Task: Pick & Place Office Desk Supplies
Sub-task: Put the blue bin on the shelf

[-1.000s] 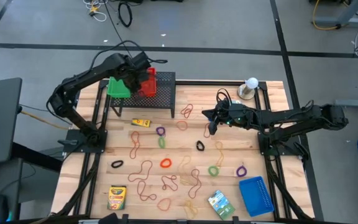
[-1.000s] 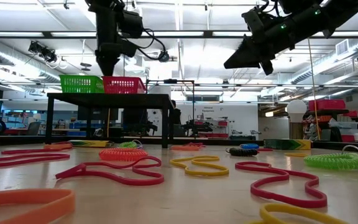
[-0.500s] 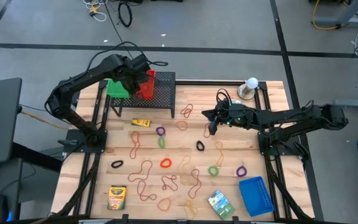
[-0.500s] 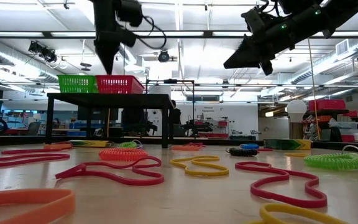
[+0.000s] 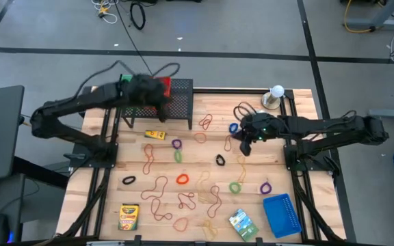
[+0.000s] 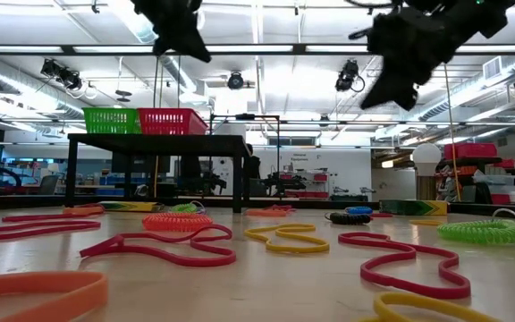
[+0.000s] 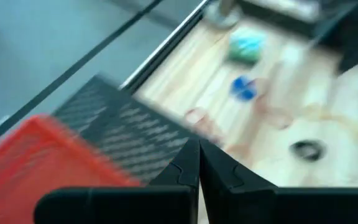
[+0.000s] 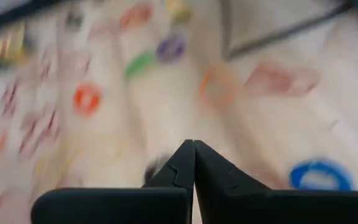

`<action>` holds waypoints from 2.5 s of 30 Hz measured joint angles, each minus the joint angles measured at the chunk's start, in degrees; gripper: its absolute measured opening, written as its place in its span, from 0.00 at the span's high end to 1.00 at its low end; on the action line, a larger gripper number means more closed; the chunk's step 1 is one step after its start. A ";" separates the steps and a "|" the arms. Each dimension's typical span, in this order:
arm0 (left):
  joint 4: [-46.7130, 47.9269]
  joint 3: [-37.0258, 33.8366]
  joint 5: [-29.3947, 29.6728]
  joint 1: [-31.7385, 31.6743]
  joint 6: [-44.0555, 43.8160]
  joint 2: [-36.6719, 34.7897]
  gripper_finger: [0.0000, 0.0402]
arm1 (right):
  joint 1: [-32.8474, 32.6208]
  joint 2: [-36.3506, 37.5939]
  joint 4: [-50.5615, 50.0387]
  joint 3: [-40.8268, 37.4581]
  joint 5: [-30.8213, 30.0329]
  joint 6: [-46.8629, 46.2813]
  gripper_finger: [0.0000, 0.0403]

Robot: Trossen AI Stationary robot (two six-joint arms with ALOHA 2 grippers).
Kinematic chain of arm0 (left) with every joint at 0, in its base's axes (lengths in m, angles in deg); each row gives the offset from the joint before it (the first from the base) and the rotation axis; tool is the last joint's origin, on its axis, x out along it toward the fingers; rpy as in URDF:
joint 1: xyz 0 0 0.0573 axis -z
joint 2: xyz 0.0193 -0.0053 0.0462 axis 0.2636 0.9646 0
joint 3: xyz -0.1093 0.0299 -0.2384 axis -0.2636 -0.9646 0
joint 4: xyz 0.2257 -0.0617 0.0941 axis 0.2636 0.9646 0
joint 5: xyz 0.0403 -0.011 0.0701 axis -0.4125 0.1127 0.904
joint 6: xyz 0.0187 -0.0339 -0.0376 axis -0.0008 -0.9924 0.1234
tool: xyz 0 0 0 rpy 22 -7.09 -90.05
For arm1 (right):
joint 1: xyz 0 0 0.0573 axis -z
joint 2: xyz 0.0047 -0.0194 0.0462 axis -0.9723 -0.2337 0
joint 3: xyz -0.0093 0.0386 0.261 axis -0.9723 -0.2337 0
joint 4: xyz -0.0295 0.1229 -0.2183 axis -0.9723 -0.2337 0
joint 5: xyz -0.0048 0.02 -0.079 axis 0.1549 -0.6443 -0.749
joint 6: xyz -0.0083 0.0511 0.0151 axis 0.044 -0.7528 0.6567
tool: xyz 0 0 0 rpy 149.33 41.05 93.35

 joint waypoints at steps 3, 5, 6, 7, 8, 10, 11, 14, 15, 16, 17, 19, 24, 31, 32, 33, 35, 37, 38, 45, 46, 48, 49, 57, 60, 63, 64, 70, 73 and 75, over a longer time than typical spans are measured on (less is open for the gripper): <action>-7.11 -6.40 0.83 5.09 -4.10 -1.62 0.98 | -0.06 -0.63 -5.84 -0.01 5.13 1.84 0.98; -8.74 -9.48 0.65 7.92 -8.40 -1.69 0.98 | -1.45 -0.60 -10.21 0.00 5.31 2.55 0.98; -9.93 -11.11 0.75 9.38 -10.11 -1.71 0.98 | -2.45 -0.60 -12.41 0.23 5.02 2.74 0.98; -11.95 -12.80 1.07 10.88 -11.12 -1.73 0.98 | -3.70 -0.62 -14.99 0.79 4.76 2.89 0.98; -15.04 -14.82 1.79 12.43 -11.60 -1.74 0.98 | -4.89 -0.62 -17.23 1.50 4.69 2.93 0.98; -23.60 -19.41 4.14 15.37 -12.12 -1.74 0.98 | -7.71 -0.62 -21.32 2.94 4.55 2.55 0.96; -28.28 -21.72 5.06 16.63 -12.13 -1.74 0.98 | -9.16 -0.63 -23.56 3.56 4.54 2.46 0.94; -41.70 -27.71 5.73 19.33 -11.61 -1.72 0.98 | -14.06 -1.54 -30.80 5.75 4.55 1.00 0.86; -45.06 -29.42 5.95 19.92 -11.67 -1.72 0.98 | -15.60 -2.23 -33.32 6.45 4.71 -0.23 0.83; -47.73 -31.05 6.69 20.55 -11.90 -1.72 0.98 | -17.25 -3.04 -36.21 6.96 5.07 -1.70 0.79; -49.96 -32.33 7.32 21.12 -12.43 -1.69 0.98 | -18.97 -3.99 -38.43 7.44 5.37 -3.29 0.76; -53.05 -34.18 8.44 22.12 -12.88 -1.69 0.98 | -22.71 -5.72 -39.66 7.89 6.10 -5.30 0.69; -53.70 -35.37 7.77 23.75 -12.47 -1.67 0.98 | -31.43 -10.58 -38.90 7.90 12.31 -5.40 0.59; -53.35 -35.37 3.97 24.58 -9.03 -1.67 0.98 | -40.27 -18.79 -27.91 7.90 18.47 -9.14 0.56; -53.35 -35.37 3.59 24.58 -9.26 -1.69 0.98 | -40.82 -19.91 -26.75 7.90 18.46 -9.71 0.56; -53.33 -35.37 3.46 24.58 -9.27 -1.67 0.98 | -41.15 -21.06 -26.25 7.90 18.26 -9.76 0.56; -53.33 -35.37 3.89 24.58 -9.29 -1.69 0.98 | -41.44 -23.08 -26.91 7.88 17.59 -10.03 0.57; -53.33 -35.37 5.53 24.58 -10.62 -1.67 0.98 | -41.36 -24.72 -27.19 7.86 17.61 -10.62 0.60; -53.34 -35.37 6.40 24.55 -11.63 -1.67 0.98 | -41.35 -25.32 -27.18 7.86 17.87 -10.43 0.62; -53.31 -35.35 5.40 24.53 -14.31 -1.67 0.98 | -41.02 -25.92 -26.62 7.85 19.87 -10.87 0.87; -53.31 -35.35 5.43 24.53 -14.66 -1.67 0.98 | -40.96 -25.56 -26.63 7.86 20.34 -11.19 0.92; -53.31 -35.35 5.88 24.53 -15.37 -1.67 0.98 | -40.93 -24.78 -27.20 8.42 20.56 -11.99 0.97; -53.31 -35.35 6.37 24.55 -15.60 -1.65 0.98 | -40.75 -24.19 -27.94 9.14 20.52 -12.09 0.97; -52.62 -35.28 8.04 26.26 -11.17 -2.22 0.98 | -31.03 -20.60 -40.79 25.21 12.49 -13.78 0.97; -52.67 -35.28 8.42 27.31 -8.58 -2.44 0.98 | -22.80 -21.36 -39.19 31.38 8.50 -12.23 0.97; -50.34 -35.28 10.43 28.55 -7.91 -3.15 0.98 | -14.30 -24.96 -37.69 35.09 7.64 -7.40 0.97; -49.96 -35.28 11.68 29.02 -7.96 -3.60 0.98 | -11.64 -26.70 -37.21 36.25 7.59 -5.14 0.97; -46.96 -35.26 14.80 30.65 -7.13 -7.41 0.98 | -1.47 -41.25 -33.14 45.29 7.55 7.20 0.97; -44.56 -35.26 14.78 31.63 -7.71 -9.39 0.98 | 0.69 -47.63 -32.40 50.89 7.60 10.92 0.97; -43.95 -35.26 14.81 32.50 -7.78 -10.07 0.98 | 1.28 -51.08 -31.99 54.01 7.45 13.28 0.97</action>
